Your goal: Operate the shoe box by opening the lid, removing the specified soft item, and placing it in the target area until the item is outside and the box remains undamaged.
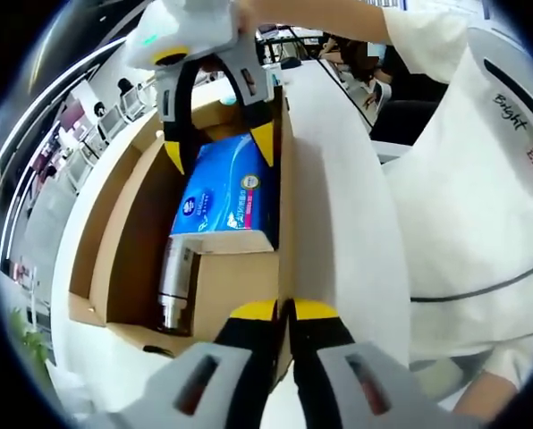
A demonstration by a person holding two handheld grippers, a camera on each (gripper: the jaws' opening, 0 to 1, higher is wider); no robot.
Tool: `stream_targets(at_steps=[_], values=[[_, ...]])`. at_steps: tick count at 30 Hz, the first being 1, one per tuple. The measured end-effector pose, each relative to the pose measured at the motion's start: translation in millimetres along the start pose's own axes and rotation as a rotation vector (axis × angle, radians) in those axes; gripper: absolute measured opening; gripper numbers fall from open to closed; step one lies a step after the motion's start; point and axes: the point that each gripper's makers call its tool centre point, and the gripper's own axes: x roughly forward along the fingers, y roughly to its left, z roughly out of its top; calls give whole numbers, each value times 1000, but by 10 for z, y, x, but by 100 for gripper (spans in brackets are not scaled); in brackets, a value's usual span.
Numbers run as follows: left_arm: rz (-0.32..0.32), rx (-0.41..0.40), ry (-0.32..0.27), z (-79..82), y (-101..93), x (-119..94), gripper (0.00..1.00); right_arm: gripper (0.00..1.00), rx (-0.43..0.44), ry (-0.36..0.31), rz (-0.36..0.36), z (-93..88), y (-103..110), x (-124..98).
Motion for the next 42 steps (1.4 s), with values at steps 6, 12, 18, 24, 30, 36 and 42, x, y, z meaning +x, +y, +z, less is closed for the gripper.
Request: stream_targets(at_steps=[6,12,18,24,30,36,42], values=[[-4,1,0,-1,1,0,4,70,-19,44,29,66,-13,130],[-5,5,0,-3,-2,0,4,71,-31,107,66,65,27,227],[-2,9,-5,-4,-4,1,4,75,30,147,90,7,19,316],[-2,9,-3,-5,-6,2,4,76,33,184,85,-16,52,389],[0,9,-2,-1,-8,3,4,79,27,215,75,-62,-100,463],[3,10,2,-1,-10,5,4,80,34,208,92,-70,-114,475],[1,17,3,-1,-11,8,4,75,30,191,103,-57,-63,458]])
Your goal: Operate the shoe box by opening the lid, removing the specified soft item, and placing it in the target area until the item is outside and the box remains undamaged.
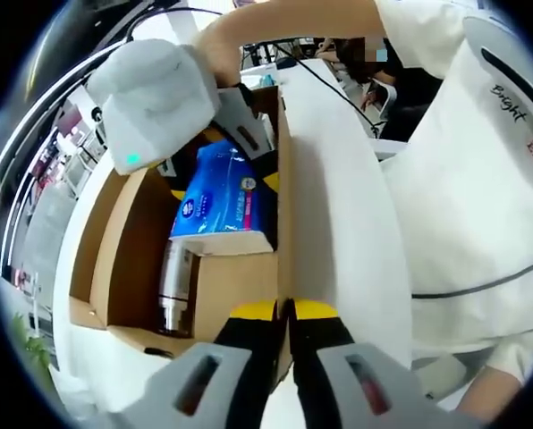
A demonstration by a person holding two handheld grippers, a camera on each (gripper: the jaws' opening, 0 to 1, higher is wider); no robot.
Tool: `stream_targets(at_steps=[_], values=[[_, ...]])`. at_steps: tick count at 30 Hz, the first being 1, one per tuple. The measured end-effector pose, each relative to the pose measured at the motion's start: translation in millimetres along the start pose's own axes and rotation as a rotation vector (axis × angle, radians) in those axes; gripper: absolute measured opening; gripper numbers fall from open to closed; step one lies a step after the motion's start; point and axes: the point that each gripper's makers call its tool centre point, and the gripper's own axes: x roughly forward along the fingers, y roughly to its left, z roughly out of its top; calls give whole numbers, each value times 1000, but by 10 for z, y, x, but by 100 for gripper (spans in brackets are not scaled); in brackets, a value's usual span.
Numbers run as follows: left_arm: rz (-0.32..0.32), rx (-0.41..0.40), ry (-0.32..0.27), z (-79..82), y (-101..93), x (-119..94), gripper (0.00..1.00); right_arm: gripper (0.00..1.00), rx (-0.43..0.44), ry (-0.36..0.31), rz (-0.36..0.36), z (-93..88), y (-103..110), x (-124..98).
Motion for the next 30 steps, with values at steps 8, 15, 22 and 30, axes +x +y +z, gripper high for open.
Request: stream_targets(at_steps=[8,15,22,30], values=[[-3,9,-14,0,-15,1,3,69,-65,34,26,48,75,-161],[-4,4,-16,-5,-10,8,3,69,-69,38,6,80,90,-313],[-5,8,-9,-24,-7,37,4,69,-66,67,8,36,160,-273],[11,22,-4,-27,20,38,5,69,-62,63,-2,9,154,-360]])
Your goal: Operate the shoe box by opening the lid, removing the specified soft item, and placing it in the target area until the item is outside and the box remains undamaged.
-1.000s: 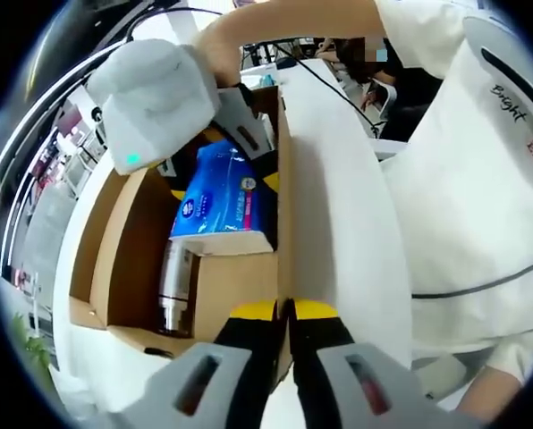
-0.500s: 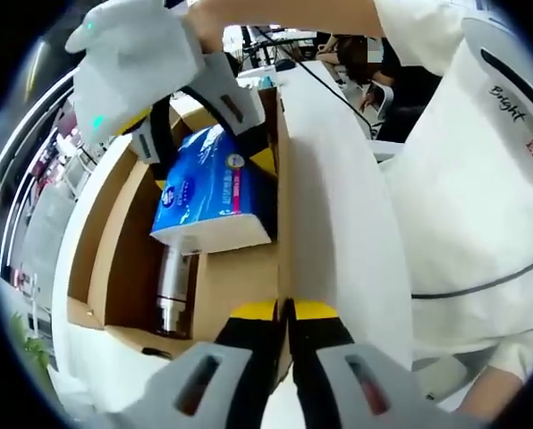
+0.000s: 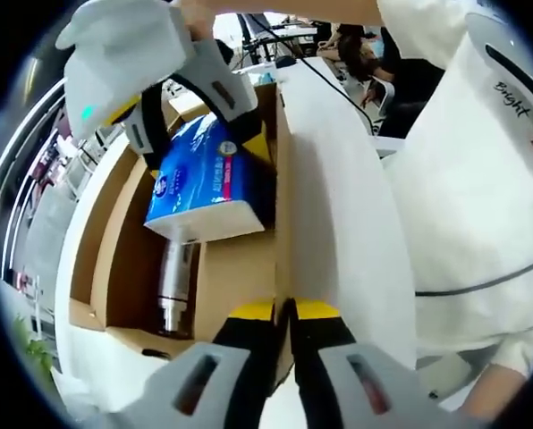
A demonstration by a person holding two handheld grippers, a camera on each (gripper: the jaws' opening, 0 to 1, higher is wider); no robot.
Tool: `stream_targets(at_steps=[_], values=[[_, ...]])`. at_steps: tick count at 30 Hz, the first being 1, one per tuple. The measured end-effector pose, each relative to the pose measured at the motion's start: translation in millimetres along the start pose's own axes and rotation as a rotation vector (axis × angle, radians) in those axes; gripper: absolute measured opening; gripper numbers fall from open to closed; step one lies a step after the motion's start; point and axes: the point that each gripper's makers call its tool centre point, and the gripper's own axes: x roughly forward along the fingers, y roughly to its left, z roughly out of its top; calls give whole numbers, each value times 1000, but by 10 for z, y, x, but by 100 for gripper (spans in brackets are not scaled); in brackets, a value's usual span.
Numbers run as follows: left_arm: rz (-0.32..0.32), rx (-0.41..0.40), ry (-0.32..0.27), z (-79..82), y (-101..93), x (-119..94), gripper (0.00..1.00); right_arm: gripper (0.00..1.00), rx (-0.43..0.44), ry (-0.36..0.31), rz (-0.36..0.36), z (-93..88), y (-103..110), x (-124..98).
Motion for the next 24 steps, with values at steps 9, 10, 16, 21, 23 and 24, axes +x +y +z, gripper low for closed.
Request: stream_targets(at_steps=[9,10,16,21,23,24], values=[[-2,-10,6,-5,-9,3,5,69,-29,-1,-11,-25,-26,-94],[-2,-10,6,-5,-10,3,5,69,-59,-13,-7,-12,-11,-107],[0,-9,4,-7,-9,2,5,69,-60,-4,-42,-31,-79,-195],[0,-7,2,-7,-10,2,5,69,-58,-12,-38,-50,-75,-277],[-2,-8,3,-7,-9,1,5,69,-67,-8,-45,-55,-73,-290],[-3,-8,3,-6,-8,1,5,69,-67,2,-49,-69,-73,-288]])
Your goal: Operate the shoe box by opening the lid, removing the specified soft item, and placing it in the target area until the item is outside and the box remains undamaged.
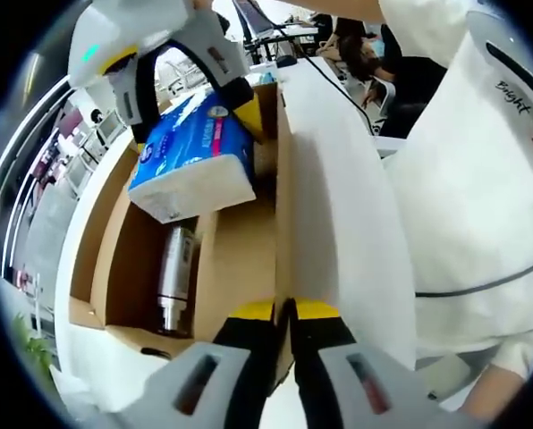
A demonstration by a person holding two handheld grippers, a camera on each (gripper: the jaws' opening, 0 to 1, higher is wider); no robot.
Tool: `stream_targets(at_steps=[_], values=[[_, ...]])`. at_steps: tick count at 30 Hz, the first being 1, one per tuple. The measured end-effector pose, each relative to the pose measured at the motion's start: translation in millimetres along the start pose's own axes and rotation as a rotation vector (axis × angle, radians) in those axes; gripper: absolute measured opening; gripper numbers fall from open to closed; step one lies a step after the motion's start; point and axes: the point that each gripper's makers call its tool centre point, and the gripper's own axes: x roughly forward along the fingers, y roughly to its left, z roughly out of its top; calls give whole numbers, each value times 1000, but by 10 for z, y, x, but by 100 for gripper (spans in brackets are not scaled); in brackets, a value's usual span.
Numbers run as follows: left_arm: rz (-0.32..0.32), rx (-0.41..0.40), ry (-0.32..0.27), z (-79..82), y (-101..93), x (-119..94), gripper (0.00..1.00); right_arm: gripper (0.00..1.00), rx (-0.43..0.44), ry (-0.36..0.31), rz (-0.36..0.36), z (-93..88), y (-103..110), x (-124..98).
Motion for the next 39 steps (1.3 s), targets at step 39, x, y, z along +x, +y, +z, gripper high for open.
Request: stream_targets(at_steps=[39], values=[[0,3,14,-12,2,18,5,69,-18,-28,-75,-181,-53,-409]])
